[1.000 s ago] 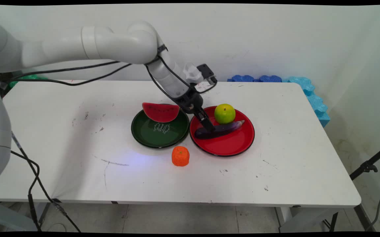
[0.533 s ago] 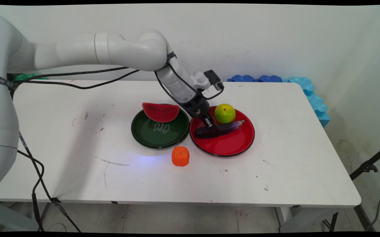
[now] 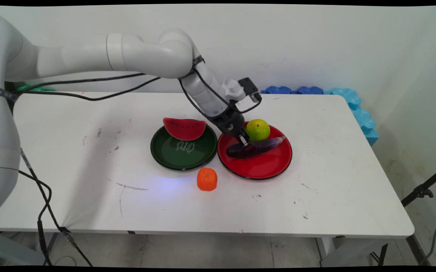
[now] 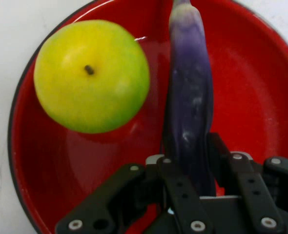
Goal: Place the picked object on the table
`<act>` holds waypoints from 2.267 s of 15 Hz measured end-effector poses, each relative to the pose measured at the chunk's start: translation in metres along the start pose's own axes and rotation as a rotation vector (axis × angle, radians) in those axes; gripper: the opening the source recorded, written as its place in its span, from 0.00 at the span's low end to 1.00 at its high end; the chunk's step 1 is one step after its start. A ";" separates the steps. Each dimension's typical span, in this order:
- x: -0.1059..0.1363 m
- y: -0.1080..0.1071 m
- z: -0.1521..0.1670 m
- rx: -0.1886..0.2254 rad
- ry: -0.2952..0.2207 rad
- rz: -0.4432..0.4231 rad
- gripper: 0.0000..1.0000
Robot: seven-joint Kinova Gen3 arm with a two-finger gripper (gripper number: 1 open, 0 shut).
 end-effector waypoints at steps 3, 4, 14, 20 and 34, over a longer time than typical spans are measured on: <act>0.010 0.013 -0.032 -0.017 0.023 0.023 0.00; 0.014 0.018 -0.047 -0.024 0.031 0.033 0.00; -0.034 0.064 -0.166 -0.113 0.022 0.117 0.00; -0.104 0.087 -0.181 -0.152 -0.037 0.157 0.00; -0.163 0.098 -0.104 -0.136 -0.013 0.191 0.00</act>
